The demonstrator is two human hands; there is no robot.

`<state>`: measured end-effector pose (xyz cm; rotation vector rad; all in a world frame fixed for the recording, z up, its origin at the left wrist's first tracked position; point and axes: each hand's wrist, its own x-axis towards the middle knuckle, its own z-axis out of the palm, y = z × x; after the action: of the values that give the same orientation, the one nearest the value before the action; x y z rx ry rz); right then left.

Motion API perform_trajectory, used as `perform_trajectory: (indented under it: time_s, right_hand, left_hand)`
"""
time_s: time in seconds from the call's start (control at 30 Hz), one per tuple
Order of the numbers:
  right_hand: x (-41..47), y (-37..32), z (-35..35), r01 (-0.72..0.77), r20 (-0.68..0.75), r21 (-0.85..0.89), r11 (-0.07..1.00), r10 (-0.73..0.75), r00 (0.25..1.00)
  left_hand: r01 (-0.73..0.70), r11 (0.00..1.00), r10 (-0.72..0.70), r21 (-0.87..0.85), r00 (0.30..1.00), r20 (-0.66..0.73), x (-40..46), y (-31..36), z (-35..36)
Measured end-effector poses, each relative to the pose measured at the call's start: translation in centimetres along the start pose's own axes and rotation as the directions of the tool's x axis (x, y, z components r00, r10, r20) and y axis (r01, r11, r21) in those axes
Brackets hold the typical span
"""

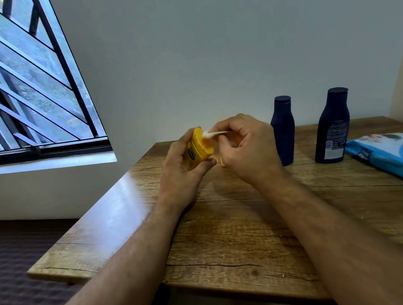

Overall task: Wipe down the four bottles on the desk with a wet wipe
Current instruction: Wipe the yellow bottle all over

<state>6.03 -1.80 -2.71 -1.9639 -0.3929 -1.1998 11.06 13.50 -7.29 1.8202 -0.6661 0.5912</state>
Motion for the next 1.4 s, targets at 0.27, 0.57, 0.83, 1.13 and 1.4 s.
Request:
perform_trajectory:
  time_s: [0.27, 0.57, 0.83, 1.13, 1.4]
  right_hand:
    - [0.2, 0.3, 0.3, -0.066, 0.074, -0.01, 0.998, 0.067, 0.995]
    - [0.1, 0.3, -0.7, 0.035, 0.155, -0.004, 0.999, -0.034, 0.987]
    - [0.3, 0.1, -0.4, 0.019, 0.203, 0.072, 0.997, -0.033, 0.979]
    - [0.3, 0.3, -0.3, 0.031, 0.098, 0.093, 0.995, -0.04, 0.994]
    - [0.3, 0.2, -0.4, 0.041, 0.077, 0.115, 0.992, -0.05, 0.996]
  left_hand:
    - [-0.02, 0.994, 0.014, 0.109, 0.998, 0.059, -0.2, 0.3, -0.1]
    - [0.019, 0.998, -0.015, 0.063, 0.998, -0.061, 0.1, 0.1, -0.3]
    - [-0.021, 0.999, 0.023, 0.045, 0.999, -0.046, 0.1, -0.3, -0.2]
    - [-0.051, 0.995, 0.054, 0.088, 0.998, -0.027, 0.0, 0.1, -0.1]
    - [-0.042, 0.998, 0.047, 0.054, 0.994, -0.096, 0.2, 0.0, -0.2]
